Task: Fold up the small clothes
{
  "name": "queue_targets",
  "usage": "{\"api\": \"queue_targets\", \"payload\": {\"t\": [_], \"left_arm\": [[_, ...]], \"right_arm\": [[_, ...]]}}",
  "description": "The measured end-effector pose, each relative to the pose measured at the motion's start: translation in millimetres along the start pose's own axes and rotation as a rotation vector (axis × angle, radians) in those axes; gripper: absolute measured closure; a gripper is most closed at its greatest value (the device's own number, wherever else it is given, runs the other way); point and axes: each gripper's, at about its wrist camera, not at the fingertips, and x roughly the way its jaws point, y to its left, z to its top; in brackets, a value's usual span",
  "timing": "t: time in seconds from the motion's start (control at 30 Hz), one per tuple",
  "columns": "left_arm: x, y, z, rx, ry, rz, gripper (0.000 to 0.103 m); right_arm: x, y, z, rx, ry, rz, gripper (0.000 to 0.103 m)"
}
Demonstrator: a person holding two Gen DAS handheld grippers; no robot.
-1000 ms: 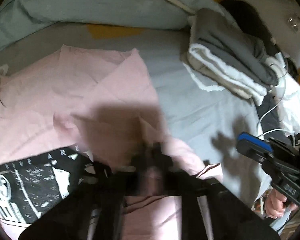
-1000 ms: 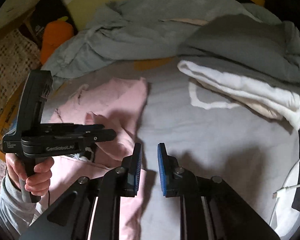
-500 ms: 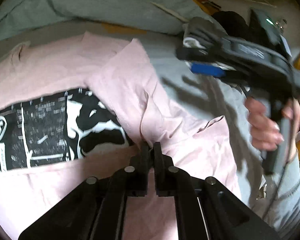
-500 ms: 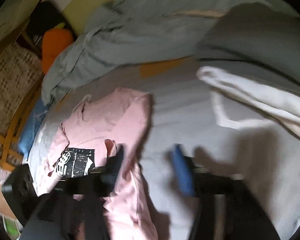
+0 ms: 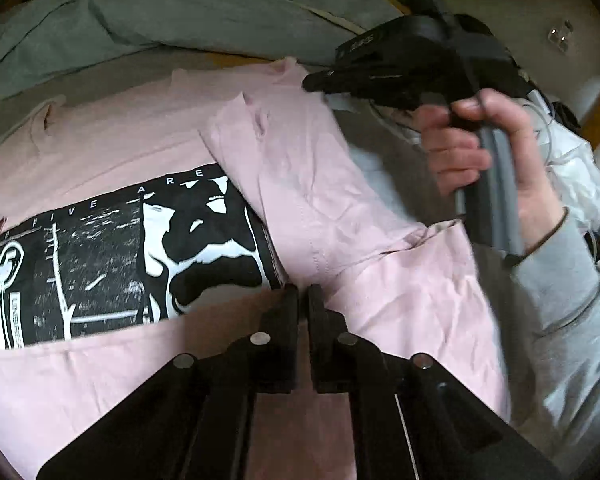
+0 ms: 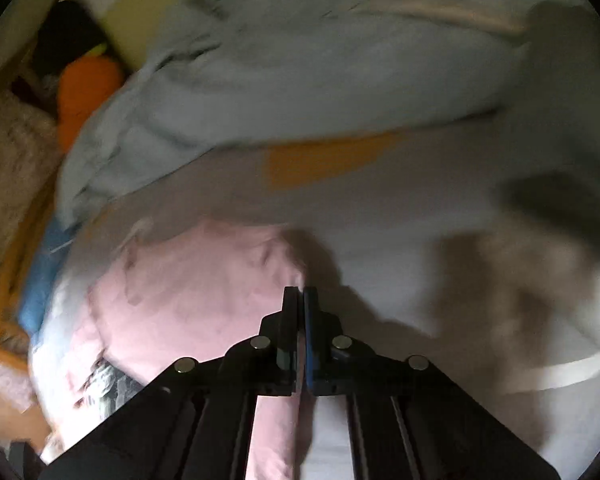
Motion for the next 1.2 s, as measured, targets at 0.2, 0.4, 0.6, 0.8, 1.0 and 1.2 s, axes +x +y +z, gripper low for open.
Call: {"api": "queue_targets", "payload": {"t": [0.2,0.4,0.6,0.8,1.0,1.2], "left_arm": [[-1,5,3,-0.014,0.053,-0.049,0.086],[-38,13,17,-0.011,-0.059,-0.057,0.052],[-13,34,80,-0.015,-0.103,0.147,0.048],[28,55,101,-0.072,0.024,0.159,0.048],[11,78,86,-0.056,0.031,0.328,0.048],[-21,92,80,-0.095,-0.032,0.24,0.048]], "right_arm": [[11,17,-10,-0.139,-0.033,-0.142,0.101],[-9,11,-11,-0.139,-0.101,-0.276,0.1],[-74,32,-38,-0.16,-0.029,-0.097,0.097],[-76,53,-98,-0.115,0.125,0.001,0.091],[-56,57,-124,-0.201,0.167,-0.175,0.091],[-70,34,-121,-0.155,0.156,-0.139,0.091]]}}
